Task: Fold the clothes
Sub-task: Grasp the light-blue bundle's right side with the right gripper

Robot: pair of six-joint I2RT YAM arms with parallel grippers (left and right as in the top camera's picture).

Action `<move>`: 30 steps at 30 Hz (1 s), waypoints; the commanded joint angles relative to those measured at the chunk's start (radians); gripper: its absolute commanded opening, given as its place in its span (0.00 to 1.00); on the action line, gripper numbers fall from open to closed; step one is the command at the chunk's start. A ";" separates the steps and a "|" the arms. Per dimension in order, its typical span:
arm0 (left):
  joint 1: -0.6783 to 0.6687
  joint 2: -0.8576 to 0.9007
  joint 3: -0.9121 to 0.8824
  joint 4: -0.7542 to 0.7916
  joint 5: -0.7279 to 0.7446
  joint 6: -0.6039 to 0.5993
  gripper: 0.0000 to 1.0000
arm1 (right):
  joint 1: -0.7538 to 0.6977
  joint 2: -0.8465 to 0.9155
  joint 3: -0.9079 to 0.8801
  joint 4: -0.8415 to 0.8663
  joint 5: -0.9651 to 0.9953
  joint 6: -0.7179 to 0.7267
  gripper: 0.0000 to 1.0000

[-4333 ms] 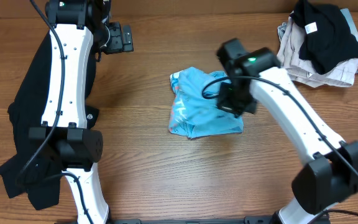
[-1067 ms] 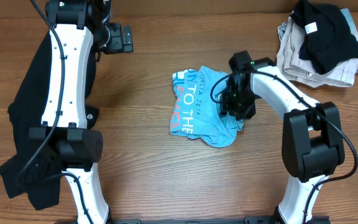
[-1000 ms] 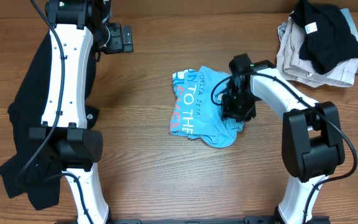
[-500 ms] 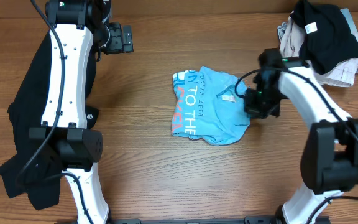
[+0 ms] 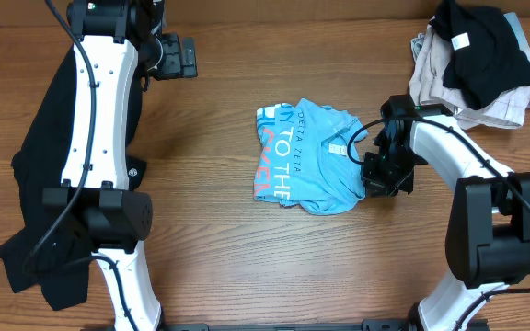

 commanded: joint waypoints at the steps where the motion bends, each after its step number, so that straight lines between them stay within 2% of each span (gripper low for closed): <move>1: 0.003 -0.006 0.009 0.002 -0.003 0.020 1.00 | -0.027 -0.017 0.040 -0.012 -0.018 0.011 0.15; 4: 0.003 -0.006 0.009 0.002 -0.003 0.021 1.00 | -0.049 -0.018 0.113 -0.035 -0.043 -0.039 0.24; 5: 0.003 -0.006 0.009 0.002 -0.003 0.021 1.00 | -0.055 -0.018 0.140 -0.034 -0.058 -0.058 0.30; 7: 0.003 -0.006 0.009 0.002 -0.003 0.021 1.00 | -0.059 -0.018 0.178 -0.010 -0.087 -0.077 0.49; 10: 0.003 -0.006 0.009 0.000 -0.005 0.024 1.00 | -0.058 -0.017 0.188 0.089 -0.161 -0.084 0.73; 14: -0.001 -0.005 0.009 0.000 -0.003 0.024 1.00 | -0.045 0.011 0.177 0.195 -0.227 -0.063 0.89; 21: -0.001 -0.005 0.008 -0.013 -0.006 0.039 1.00 | 0.026 0.126 0.177 0.274 -0.234 -0.021 1.00; 27: -0.001 -0.005 0.008 -0.027 -0.007 0.047 1.00 | 0.072 0.203 0.177 0.293 -0.239 0.069 1.00; 30: -0.001 -0.005 0.008 -0.031 -0.007 0.047 1.00 | 0.115 0.221 0.177 0.319 -0.310 0.089 0.97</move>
